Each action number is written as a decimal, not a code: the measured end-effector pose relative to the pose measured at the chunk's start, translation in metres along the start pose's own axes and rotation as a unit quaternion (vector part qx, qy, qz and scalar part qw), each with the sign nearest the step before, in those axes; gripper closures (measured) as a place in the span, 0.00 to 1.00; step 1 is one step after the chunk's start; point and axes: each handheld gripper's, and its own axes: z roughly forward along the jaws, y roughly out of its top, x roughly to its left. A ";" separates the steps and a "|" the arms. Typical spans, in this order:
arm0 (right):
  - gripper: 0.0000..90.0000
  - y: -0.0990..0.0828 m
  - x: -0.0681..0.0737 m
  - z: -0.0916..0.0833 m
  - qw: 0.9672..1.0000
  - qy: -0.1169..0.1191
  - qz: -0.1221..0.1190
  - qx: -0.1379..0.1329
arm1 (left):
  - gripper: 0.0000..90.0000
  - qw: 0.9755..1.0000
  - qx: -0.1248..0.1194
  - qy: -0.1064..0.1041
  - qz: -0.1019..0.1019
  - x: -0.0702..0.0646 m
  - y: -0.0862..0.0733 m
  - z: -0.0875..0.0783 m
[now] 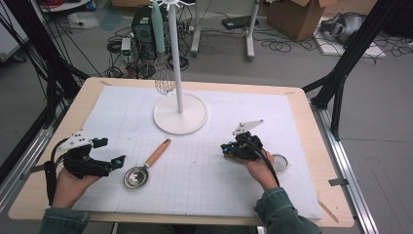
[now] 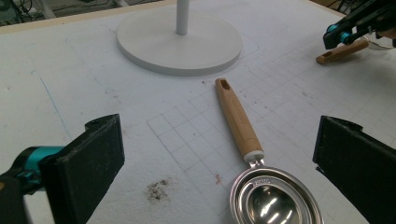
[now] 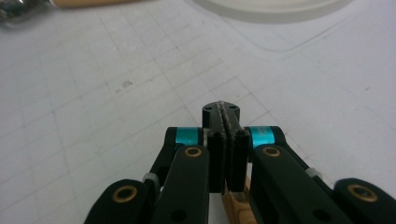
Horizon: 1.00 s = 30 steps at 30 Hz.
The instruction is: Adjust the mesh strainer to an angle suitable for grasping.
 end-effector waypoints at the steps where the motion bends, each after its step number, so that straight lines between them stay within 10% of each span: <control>1: 1.00 -0.001 -0.001 -0.002 1.000 0.001 -0.001 0.001 | 0.03 1.000 0.001 0.000 -0.001 0.000 0.000 0.001; 10: 1.00 -0.008 0.004 0.007 0.998 0.012 -0.018 0.051 | 0.03 1.000 0.000 -0.001 0.002 -0.002 0.001 0.001; 30: 1.00 -0.004 0.002 0.017 0.998 0.011 -0.013 0.055 | 0.03 1.000 0.000 0.000 0.002 -0.001 0.001 0.000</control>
